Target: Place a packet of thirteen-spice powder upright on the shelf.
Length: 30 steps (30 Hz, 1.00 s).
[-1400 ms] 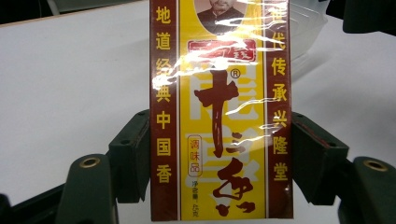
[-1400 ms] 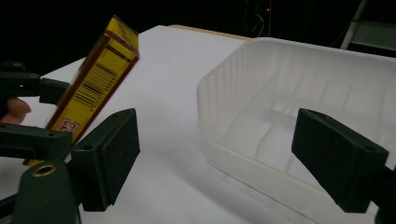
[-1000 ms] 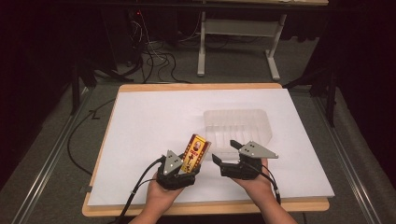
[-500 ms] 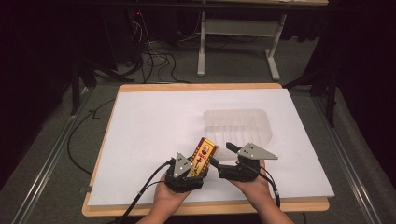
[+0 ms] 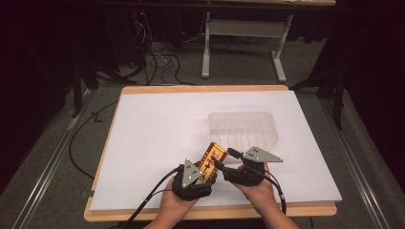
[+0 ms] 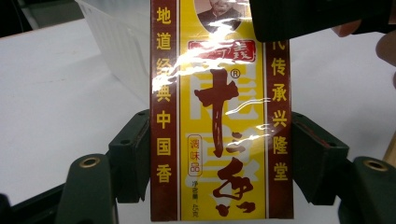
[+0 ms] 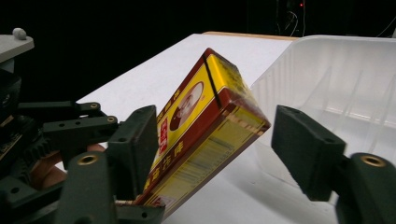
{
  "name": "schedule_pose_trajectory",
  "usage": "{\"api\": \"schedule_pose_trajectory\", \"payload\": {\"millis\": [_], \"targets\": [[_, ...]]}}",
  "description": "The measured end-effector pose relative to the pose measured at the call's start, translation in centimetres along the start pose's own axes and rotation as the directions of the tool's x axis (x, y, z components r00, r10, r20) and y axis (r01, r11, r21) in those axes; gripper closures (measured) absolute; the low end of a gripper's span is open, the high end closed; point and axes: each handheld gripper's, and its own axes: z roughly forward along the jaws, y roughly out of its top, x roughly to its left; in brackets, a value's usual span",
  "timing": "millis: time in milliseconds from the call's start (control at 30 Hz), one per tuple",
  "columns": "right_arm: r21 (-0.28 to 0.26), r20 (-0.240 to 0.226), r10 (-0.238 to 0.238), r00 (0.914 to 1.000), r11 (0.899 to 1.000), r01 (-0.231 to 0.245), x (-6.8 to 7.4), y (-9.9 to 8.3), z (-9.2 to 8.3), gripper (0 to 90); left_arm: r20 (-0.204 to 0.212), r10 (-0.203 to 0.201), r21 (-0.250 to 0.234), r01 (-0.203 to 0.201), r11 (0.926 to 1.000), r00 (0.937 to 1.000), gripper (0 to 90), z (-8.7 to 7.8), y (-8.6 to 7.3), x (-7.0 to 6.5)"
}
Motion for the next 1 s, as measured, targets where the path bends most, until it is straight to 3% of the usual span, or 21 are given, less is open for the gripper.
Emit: {"api": "schedule_pose_trajectory", "payload": {"millis": [267, 400, 667, 767, 1000], "targets": [[0.000, -0.008, -0.001, 1.0000, 1.000, 0.001, 0.1, -0.2, 0.0, 45.4, 0.004, -0.002, -0.005, 0.002, 1.0000, 1.0000, 32.4, 0.0, -0.1, -0.1], [-0.004, -0.025, 0.020, 0.9995, 1.000, -0.021, -0.1, -0.1, -0.1, 50.3, 0.019, -0.010, 0.008, 0.010, 0.9999, 0.9998, 32.4, 0.1, -0.1, 0.1], [-0.010, -0.044, -0.014, 0.9989, 1.000, 0.014, 0.3, 0.0, -0.3, 59.9, 0.031, -0.020, 0.052, 0.019, 0.9985, 0.9993, 32.4, 0.6, -0.4, 0.4], [-0.012, -0.064, -0.013, 0.9978, 1.000, 0.012, 0.4, 0.1, -0.5, 63.4, 0.036, -0.021, 0.058, 0.019, 0.9982, 0.9991, 32.4, 0.7, -0.5, 0.4], [-0.022, -0.076, -0.057, 0.9955, 0.998, 0.056, 1.3, 0.4, -0.8, 66.9, 0.044, -0.020, 0.060, 0.018, 0.9980, 0.9988, 32.1, 0.8, -0.5, 0.4]]}}
